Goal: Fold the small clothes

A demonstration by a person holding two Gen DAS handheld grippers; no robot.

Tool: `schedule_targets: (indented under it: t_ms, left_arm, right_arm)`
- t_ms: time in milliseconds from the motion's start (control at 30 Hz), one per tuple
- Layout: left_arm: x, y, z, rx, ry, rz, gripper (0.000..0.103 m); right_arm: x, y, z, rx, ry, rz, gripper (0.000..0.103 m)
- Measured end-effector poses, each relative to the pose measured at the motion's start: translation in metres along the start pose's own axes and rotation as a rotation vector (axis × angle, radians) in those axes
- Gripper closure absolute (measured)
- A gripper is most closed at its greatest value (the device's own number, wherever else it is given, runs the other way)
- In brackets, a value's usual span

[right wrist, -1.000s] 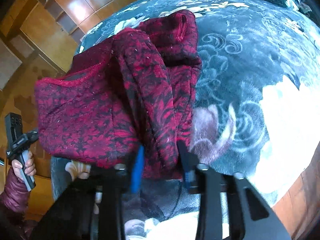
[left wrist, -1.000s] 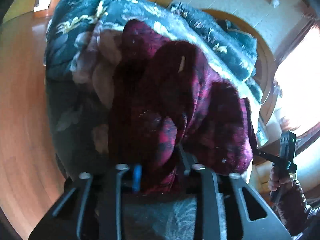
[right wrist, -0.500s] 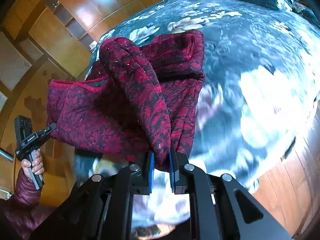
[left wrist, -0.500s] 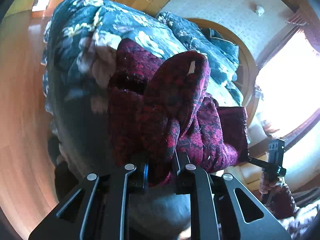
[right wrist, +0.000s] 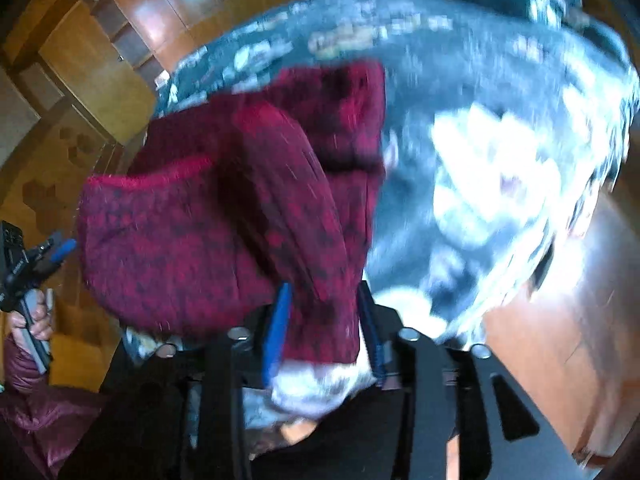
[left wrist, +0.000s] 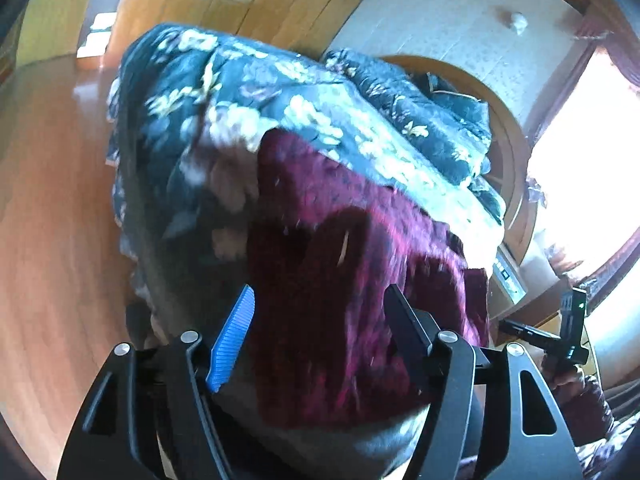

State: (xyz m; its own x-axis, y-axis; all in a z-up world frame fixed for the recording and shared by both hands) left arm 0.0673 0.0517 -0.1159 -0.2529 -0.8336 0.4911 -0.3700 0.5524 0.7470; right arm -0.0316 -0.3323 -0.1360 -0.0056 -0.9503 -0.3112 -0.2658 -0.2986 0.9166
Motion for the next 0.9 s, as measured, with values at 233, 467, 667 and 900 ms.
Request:
schedule_targets:
  t_ms: [233,467,667,900]
  left_arm:
    - [0.013,-0.045,-0.028,-0.065,-0.060,0.037,0.035]
    - [0.034,-0.043,-0.035,-0.048,-0.112,0.103,0.083]
    - [0.007,-0.057,-0.065,-0.038,0.030,-0.055,0.070]
    - [-0.010,-0.049,-0.060,-0.041,0.019,-0.124,0.048]
  right_arm:
    - [-0.033,-0.006,-0.049,0.080,0.106,0.071,0.055]
    - [-0.030,-0.031,-0.065,0.041,0.122,0.152,0.091]
    - [0.004,-0.005,-0.069,0.107,0.003,0.153,0.092]
    - [0.024,-0.058,-0.074,0.015,-0.072,0.161,0.090]
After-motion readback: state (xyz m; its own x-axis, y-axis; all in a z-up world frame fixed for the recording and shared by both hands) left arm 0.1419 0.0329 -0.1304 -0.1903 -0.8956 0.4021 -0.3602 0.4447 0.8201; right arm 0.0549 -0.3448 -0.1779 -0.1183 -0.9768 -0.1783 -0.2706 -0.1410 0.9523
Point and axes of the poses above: each gripper's, at about its wrist camera, not at the fingertips, and y roughly against the way its jaws point, x to its right, z to its underside, the point moved 10 cm from there along -y, roughly the way its jaws point, and after that the axes turned 15 degrees about -x, right-handed, at the moved point
